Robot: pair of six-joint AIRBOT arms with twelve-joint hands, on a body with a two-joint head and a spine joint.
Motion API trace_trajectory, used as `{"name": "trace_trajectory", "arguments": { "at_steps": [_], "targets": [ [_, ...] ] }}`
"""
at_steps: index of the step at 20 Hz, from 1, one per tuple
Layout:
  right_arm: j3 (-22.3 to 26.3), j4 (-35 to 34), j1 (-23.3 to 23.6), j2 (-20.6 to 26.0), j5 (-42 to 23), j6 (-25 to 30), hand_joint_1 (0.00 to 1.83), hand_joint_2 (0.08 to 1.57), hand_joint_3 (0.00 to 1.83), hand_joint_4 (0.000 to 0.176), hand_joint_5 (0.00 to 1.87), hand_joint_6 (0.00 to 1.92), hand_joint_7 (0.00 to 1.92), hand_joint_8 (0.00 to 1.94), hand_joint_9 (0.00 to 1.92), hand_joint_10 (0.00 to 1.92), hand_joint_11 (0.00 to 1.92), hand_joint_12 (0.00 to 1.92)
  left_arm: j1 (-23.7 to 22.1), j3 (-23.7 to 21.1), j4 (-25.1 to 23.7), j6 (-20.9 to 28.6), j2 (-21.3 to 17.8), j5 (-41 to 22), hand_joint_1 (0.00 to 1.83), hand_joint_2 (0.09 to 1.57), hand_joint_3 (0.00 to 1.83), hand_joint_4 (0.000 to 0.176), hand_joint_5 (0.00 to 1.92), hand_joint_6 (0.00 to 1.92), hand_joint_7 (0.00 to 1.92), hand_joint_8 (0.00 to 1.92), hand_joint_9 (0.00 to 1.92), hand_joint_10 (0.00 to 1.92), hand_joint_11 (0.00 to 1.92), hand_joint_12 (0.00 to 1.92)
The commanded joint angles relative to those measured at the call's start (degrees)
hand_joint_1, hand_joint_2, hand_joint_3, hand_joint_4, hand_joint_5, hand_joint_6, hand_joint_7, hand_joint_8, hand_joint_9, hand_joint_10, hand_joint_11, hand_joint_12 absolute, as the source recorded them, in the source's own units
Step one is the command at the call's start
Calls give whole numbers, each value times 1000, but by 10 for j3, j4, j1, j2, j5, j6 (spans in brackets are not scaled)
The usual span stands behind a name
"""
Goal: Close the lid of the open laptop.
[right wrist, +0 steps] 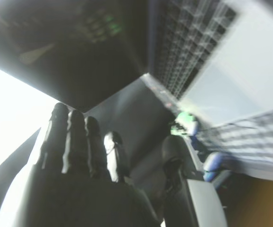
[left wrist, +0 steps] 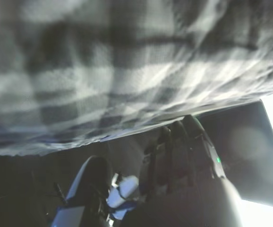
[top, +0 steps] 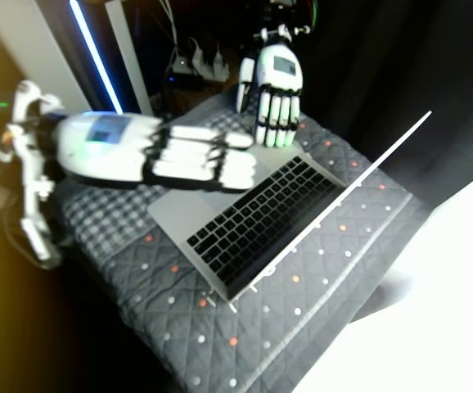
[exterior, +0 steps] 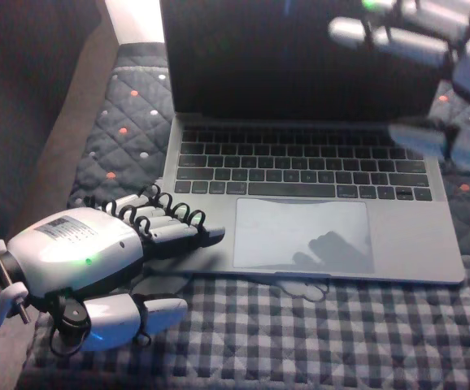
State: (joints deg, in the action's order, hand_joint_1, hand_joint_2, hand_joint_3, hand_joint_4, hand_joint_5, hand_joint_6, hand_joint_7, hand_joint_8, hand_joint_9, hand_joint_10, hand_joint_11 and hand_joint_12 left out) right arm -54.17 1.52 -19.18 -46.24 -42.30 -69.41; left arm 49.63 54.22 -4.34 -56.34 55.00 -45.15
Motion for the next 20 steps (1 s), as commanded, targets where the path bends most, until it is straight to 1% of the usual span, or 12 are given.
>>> {"name": "trace_trajectory", "arguments": {
  "at_steps": [1,3,5,7,8,9,12,14,17,18,19,20],
  "targets": [
    [-9,-15,16,6,-69,-5,303,1359,10,176,0,0,0,0,0,0,0,0,-2,-1,-3,4,3,-49,316,1447,0,12,186,10,228,7,144,88,0,367],
    [-24,-29,42,-2,-66,-7,237,1359,6,156,0,0,0,0,0,0,0,0,-6,4,-5,4,8,-43,272,1443,0,15,184,6,224,2,140,74,0,115],
    [-36,-73,66,-12,-50,-50,216,1357,5,104,0,0,0,0,0,0,0,0,-9,8,-8,5,13,-41,193,1431,0,14,195,8,233,3,144,66,0,17],
    [-37,-121,97,-21,-19,-128,276,1406,17,112,0,0,0,0,0,0,0,0,-11,9,-10,5,15,-42,223,1419,0,14,209,10,220,1,108,42,0,0],
    [-42,-139,114,-27,-1,-156,372,1432,15,65,0,0,0,0,0,0,0,0,-11,9,-10,6,16,-41,198,1409,0,27,170,2,186,0,82,29,0,0],
    [-52,-158,141,-37,31,-190,427,1446,11,65,0,0,0,0,0,0,0,0,-11,11,-11,7,18,-40,192,1402,0,22,171,4,198,8,100,36,0,0],
    [-87,-194,179,-57,92,-207,500,1437,0,0,0,0,0,0,0,0,0,0,-18,18,-19,12,30,-35,158,1390,0,5,194,11,216,10,107,33,0,0],
    [-114,-217,179,-76,112,-207,398,1398,0,0,0,0,0,0,0,0,11,7,-19,25,-20,19,37,-31,86,1393,0,21,161,4,179,2,87,23,0,0],
    [-125,-227,179,-83,134,-207,391,1340,0,0,0,0,0,0,0,0,8,4,-19,24,-21,22,37,-37,36,1400,1,8,172,6,184,3,90,21,0,0],
    [-126,-227,179,-84,138,-207,440,1290,42,0,0,0,61,2,114,3,1,345,-19,24,-21,25,37,-40,94,1391,0,7,184,10,183,2,98,23,0,0],
    [-127,-227,179,-85,141,-207,542,1270,11,0,184,13,292,32,379,187,0,1356,-19,24,-21,25,37,-42,135,1391,0,0,193,12,182,2,99,22,0,0],
    [-125,-225,179,-85,141,-207,570,1273,4,0,331,43,508,176,436,900,220,1758,-19,24,-21,25,37,-43,102,1397,0,0,190,9,183,2,100,21,0,0]
  ]
}}
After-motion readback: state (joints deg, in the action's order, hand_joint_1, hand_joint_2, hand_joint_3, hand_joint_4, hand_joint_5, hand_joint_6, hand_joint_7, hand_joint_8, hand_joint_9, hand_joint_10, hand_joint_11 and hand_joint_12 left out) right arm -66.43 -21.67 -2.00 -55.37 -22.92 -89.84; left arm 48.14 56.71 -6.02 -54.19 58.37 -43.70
